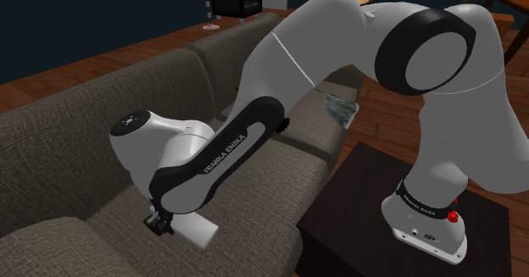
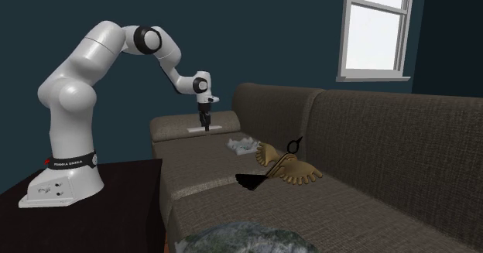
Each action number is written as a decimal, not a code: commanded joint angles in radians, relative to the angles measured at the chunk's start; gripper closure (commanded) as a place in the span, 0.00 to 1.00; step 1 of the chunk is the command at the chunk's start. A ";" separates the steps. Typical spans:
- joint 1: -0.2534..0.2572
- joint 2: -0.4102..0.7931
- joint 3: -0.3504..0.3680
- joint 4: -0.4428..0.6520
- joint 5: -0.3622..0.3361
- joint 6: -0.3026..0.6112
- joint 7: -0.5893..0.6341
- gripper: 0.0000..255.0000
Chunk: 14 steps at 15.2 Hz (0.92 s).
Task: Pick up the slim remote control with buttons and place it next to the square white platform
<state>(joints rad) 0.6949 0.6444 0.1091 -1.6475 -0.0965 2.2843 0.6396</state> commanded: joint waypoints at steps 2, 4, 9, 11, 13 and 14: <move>0.001 0.026 -0.003 -0.001 -0.003 0.028 0.002 1.00; 0.003 0.044 -0.004 0.000 -0.006 0.045 0.003 1.00; 0.006 0.094 -0.009 0.006 -0.011 0.088 0.007 1.00; 0.006 0.094 -0.009 0.006 -0.011 0.088 0.007 1.00; 0.006 0.094 -0.009 0.006 -0.011 0.088 0.007 1.00; 0.006 0.094 -0.009 0.006 -0.011 0.088 0.007 1.00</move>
<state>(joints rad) 0.7009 0.7381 0.0999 -1.6416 -0.1074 2.3721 0.6463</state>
